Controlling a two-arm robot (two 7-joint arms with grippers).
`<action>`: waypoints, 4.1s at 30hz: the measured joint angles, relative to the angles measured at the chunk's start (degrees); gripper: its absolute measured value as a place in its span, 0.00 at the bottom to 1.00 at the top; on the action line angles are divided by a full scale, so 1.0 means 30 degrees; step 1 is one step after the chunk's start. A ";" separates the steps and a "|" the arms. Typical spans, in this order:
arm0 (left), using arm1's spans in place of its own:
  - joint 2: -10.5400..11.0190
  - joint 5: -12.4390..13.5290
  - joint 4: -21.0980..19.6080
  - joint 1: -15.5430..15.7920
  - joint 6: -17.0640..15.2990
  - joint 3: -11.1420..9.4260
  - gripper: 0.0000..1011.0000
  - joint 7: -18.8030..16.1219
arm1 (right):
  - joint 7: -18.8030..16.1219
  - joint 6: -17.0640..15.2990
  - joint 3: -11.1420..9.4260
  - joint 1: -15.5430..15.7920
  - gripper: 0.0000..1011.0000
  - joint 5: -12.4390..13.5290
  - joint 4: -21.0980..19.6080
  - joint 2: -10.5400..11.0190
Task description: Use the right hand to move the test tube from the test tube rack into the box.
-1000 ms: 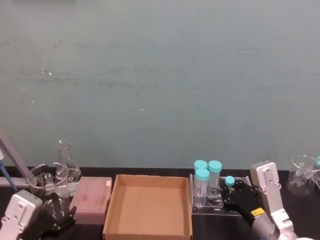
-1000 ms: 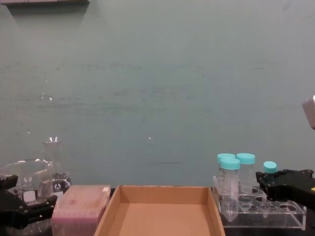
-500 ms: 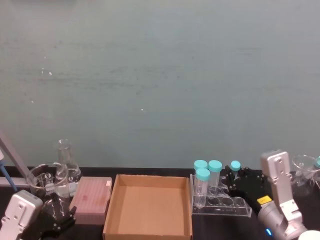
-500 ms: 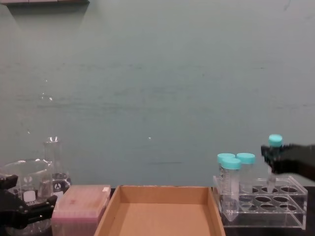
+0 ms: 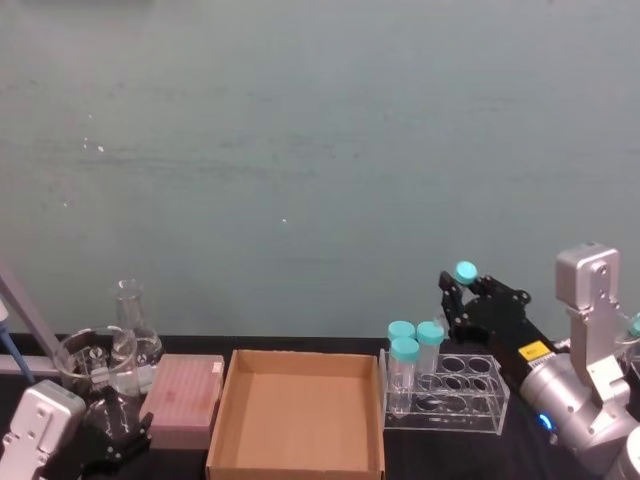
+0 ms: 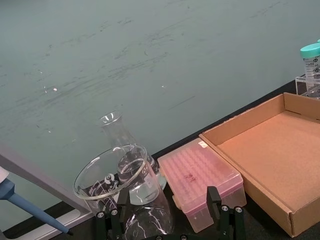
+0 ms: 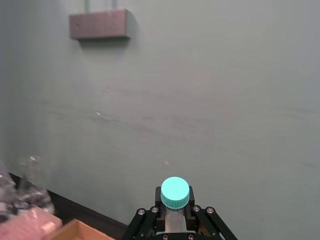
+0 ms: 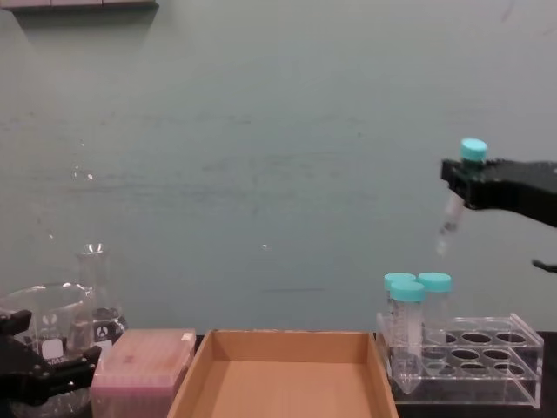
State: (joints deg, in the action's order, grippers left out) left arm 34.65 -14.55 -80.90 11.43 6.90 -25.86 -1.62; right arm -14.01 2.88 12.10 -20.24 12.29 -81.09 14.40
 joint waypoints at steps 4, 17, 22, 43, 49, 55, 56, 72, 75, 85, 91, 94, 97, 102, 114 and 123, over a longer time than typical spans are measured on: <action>0.0000 -0.0001 0.0001 0.0000 0.0001 -0.0001 0.99 0.0000 | -0.0601 0.0151 0.0242 -0.0177 0.21 0.0106 -0.0168 -0.0177; 0.0000 0.0000 0.0001 0.0000 0.0001 0.0000 0.99 -0.0001 | -0.1459 -0.0359 0.1844 -0.1790 0.21 0.0073 0.1639 -0.1436; 0.0000 -0.0001 0.0001 0.0000 0.0000 0.0000 0.99 0.0000 | -0.1523 -0.1747 0.2468 -0.2554 0.21 0.0136 0.2468 -0.2032; -0.0001 0.0000 0.0001 0.0000 0.0001 -0.0001 0.99 0.0000 | -0.1573 -0.2050 0.2571 -0.2687 0.45 0.0189 0.2602 -0.2130; -0.0001 0.0000 0.0001 0.0001 0.0000 -0.0001 0.99 0.0000 | -0.1572 -0.1990 0.2552 -0.2663 0.60 0.0174 0.2573 -0.2117; -0.0001 -0.0001 0.0001 0.0001 0.0001 -0.0001 0.99 0.0000 | -0.1571 -0.1963 0.2540 -0.2654 0.78 0.0163 0.2562 -0.2108; 0.0000 0.0000 0.0001 0.0001 0.0001 -0.0001 0.99 -0.0001 | -0.1571 -0.1958 0.2538 -0.2652 0.82 0.0163 0.2559 -0.2106; -0.0001 0.0000 0.0001 0.0000 0.0001 -0.0001 0.99 0.0000 | -0.1549 -0.1926 0.2521 -0.2630 0.99 0.0164 0.2538 -0.2089; 0.0000 -0.0001 0.0002 -0.0001 0.0002 0.0000 0.99 -0.0001 | -0.1197 -0.1467 0.2522 -0.2167 0.99 -0.0210 0.2308 -0.1701; -0.0001 -0.0001 0.0001 0.0001 0.0001 0.0000 0.99 0.0000 | 0.0578 0.0790 0.1501 -0.0034 0.99 -0.1775 0.1226 -0.0744; -0.0001 -0.0001 0.0002 0.0000 0.0001 -0.0001 0.99 0.0000 | 0.2351 0.2619 0.0268 0.1608 0.99 -0.2929 0.0872 -0.0244; 0.0000 -0.0001 0.0002 0.0000 0.0001 -0.0001 0.99 0.0000 | 0.3191 0.2327 -0.0315 0.2128 0.99 -0.3128 0.0705 -0.0302; 0.0000 0.0000 0.0002 0.0000 0.0001 -0.0001 0.99 -0.0001 | 0.4183 0.1504 -0.1034 0.2588 0.99 -0.3260 0.0549 -0.0532; 0.0000 -0.0001 0.0003 0.0001 0.0001 -0.0001 0.99 0.0000 | 0.5476 0.0227 -0.1963 0.2938 0.99 -0.3696 0.0434 -0.0867; 0.0000 -0.0001 0.0002 0.0001 0.0001 0.0000 0.99 0.0000 | 0.5900 -0.1776 -0.2418 0.3044 0.99 -0.4335 0.0300 -0.1028; 0.0000 -0.0001 0.0001 0.0000 0.0001 0.0000 0.99 -0.0001 | 0.5933 -0.1624 -0.2413 0.3059 0.99 -0.4326 0.0301 -0.1013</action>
State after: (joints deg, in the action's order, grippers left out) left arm 34.65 -14.55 -80.90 11.43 6.91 -25.86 -1.62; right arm 3.79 -2.00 4.86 -11.06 -0.69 -80.19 11.36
